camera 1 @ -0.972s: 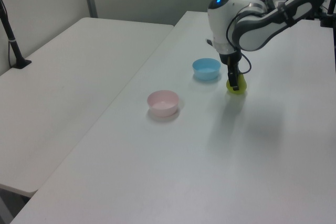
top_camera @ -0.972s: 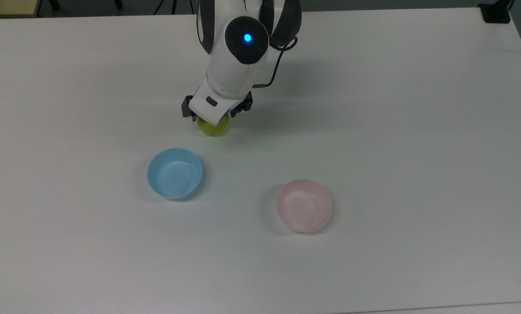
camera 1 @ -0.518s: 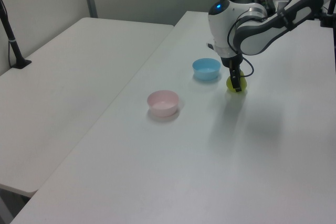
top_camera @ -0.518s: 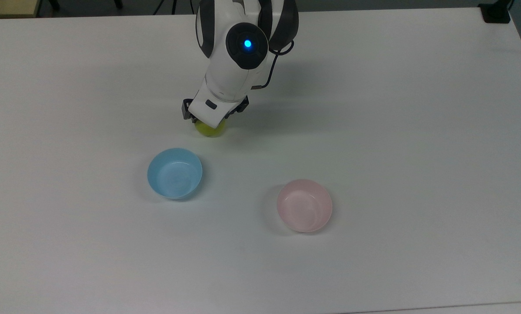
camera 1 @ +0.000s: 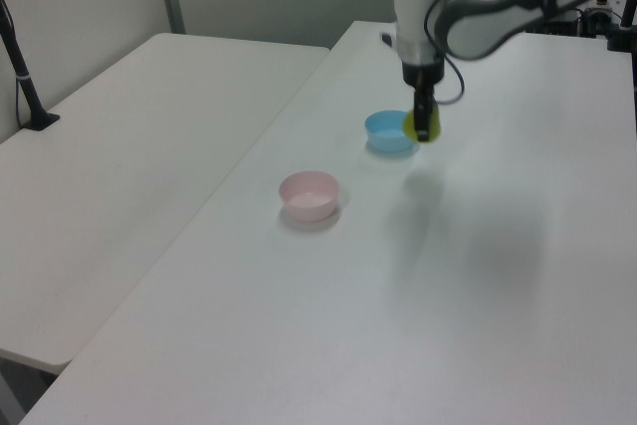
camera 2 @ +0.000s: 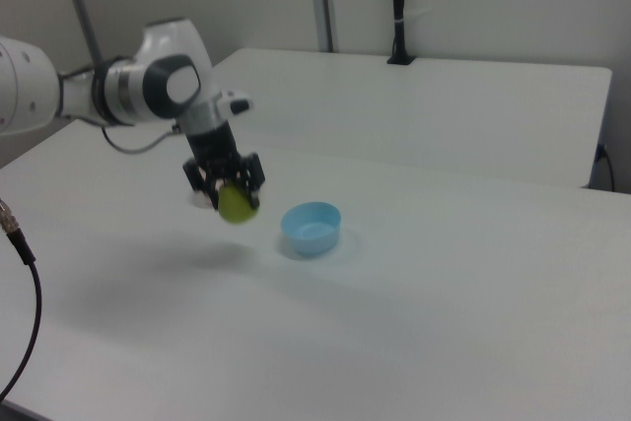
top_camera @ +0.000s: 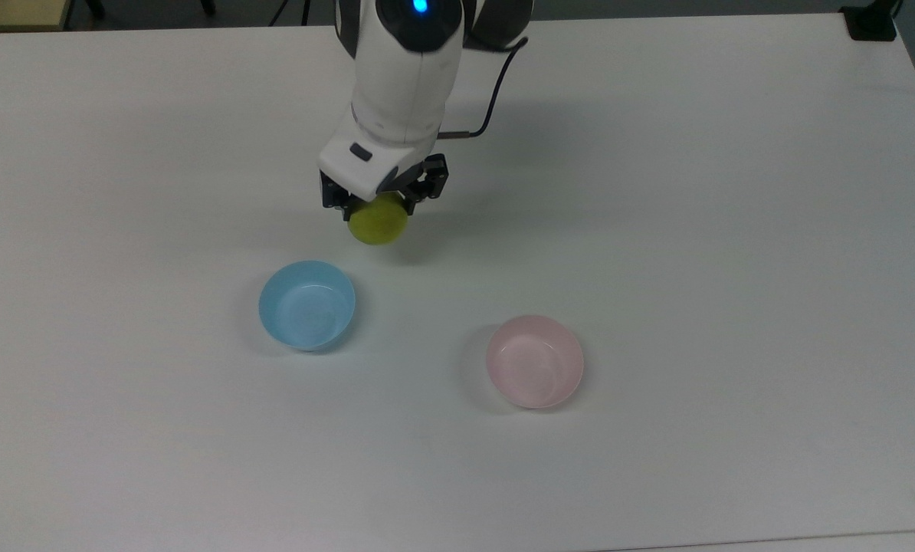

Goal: Place the pear in the bowl
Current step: 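Carry the pear over the pink bowl and lower it inside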

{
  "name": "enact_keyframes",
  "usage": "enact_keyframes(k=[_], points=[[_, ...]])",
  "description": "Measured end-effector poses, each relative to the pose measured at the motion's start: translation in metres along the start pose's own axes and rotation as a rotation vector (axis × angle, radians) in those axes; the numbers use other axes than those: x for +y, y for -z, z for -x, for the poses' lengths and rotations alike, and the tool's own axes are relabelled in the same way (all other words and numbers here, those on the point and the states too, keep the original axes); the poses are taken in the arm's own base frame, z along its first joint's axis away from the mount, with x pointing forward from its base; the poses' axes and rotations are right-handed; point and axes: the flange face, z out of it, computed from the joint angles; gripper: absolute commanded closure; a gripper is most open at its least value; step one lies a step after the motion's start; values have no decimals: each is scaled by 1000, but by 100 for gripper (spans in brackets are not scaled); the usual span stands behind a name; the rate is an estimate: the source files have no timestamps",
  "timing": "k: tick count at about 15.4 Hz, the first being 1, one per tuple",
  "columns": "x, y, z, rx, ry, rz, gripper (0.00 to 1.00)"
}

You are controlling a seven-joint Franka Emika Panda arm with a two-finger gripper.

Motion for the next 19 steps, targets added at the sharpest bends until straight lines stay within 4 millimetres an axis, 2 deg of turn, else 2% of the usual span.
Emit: enact_keyframes(k=[2,3,6,10,13,16,19], points=[[1,35,-12,74,-33,-51,62],[-5,53,-20,115,-43,-85,62],[-30,65,-42,157,-57,-131,62],[-74,49,-86,261,-128,-136,62],[-108,21,-110,333,-168,-136,62],[-135,-7,-123,375,-191,-129,62],[-148,-26,-128,377,-195,-125,57]])
